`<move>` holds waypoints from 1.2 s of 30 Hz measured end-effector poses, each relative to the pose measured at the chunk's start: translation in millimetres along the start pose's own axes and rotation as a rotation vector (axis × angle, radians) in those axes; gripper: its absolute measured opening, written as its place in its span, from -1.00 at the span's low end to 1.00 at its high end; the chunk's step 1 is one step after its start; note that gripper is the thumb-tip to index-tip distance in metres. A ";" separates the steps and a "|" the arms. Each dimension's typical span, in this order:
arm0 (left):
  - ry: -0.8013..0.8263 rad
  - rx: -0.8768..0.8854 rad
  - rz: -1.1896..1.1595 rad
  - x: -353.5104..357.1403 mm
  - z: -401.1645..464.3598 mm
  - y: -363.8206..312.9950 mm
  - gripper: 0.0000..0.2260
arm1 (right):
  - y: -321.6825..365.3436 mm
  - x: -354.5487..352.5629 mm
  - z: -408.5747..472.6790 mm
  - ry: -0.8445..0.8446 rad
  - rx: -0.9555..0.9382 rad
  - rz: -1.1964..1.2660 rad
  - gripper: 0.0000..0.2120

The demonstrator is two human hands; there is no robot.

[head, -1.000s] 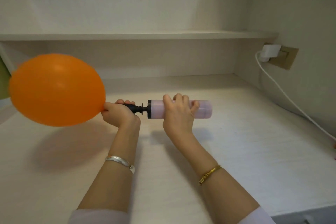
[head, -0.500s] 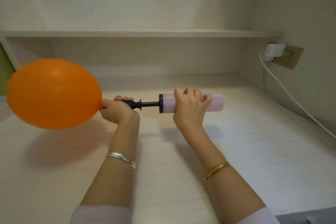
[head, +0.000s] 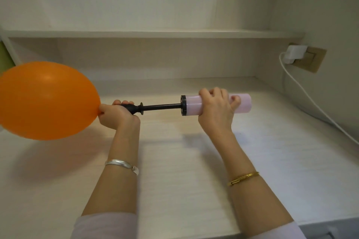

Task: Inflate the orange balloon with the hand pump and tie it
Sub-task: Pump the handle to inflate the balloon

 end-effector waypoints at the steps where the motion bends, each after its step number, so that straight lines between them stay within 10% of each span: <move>1: 0.002 -0.004 0.002 0.0 -1.3 1.5 -0.85 | 1.6 0.2 -0.5 0.003 0.005 -0.008 -0.56; 36: 0.093 -0.001 0.061 10.0 -25.1 22.9 -0.81 | 37.5 12.2 -11.3 0.039 -0.084 0.050 -0.60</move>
Point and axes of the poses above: each hand's wrist, its own z-axis towards the middle knuckle, its own x-axis out of the palm, y = z × x, the point moved 2 cm from there along z, towards the middle knuckle, and after that the axes turned 5 degrees about z, right-handed, at the moved point
